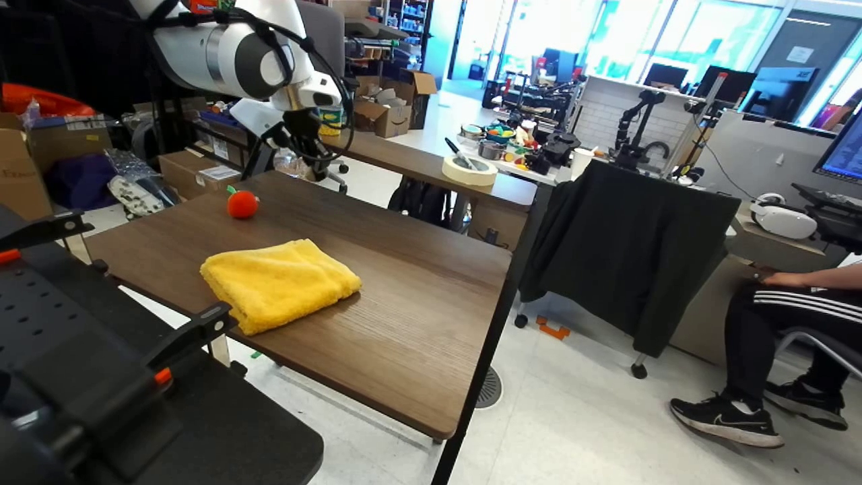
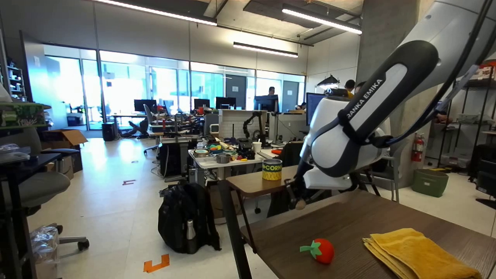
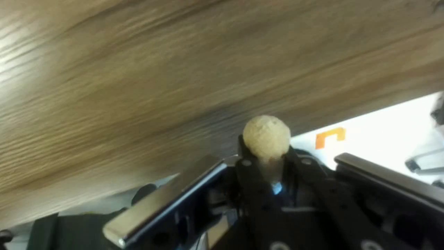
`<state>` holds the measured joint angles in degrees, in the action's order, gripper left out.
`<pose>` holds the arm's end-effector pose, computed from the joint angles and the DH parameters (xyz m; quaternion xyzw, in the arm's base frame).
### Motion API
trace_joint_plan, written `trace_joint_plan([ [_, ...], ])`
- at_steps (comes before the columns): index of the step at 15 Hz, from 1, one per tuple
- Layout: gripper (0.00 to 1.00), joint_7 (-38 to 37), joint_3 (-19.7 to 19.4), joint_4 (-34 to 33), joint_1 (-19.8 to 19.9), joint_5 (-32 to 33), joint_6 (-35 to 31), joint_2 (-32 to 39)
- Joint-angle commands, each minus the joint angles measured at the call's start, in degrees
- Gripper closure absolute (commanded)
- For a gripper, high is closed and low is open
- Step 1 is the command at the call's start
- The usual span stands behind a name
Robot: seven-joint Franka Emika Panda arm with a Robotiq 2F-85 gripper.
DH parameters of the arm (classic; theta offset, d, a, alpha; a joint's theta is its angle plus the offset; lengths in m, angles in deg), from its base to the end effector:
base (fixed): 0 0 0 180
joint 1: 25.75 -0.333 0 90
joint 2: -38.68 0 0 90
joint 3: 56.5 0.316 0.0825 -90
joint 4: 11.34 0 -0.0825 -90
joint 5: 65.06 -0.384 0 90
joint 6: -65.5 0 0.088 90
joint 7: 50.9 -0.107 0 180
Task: Wipe the table with the yellow towel
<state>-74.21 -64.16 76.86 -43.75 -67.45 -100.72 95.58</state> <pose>0.7046 0.1441 0.1053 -0.9773 0.0899 -0.1911 0.0153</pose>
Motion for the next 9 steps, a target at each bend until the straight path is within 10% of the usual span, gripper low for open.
trace_joint_plan([
  [1, 1.0, -3.9, -10.3, 9.9, -1.7, -0.1, -6.5, -5.3],
  [9, 1.0, -12.5, -28.1, 16.5, -0.6, -5.4, -6.2, 1.5],
])
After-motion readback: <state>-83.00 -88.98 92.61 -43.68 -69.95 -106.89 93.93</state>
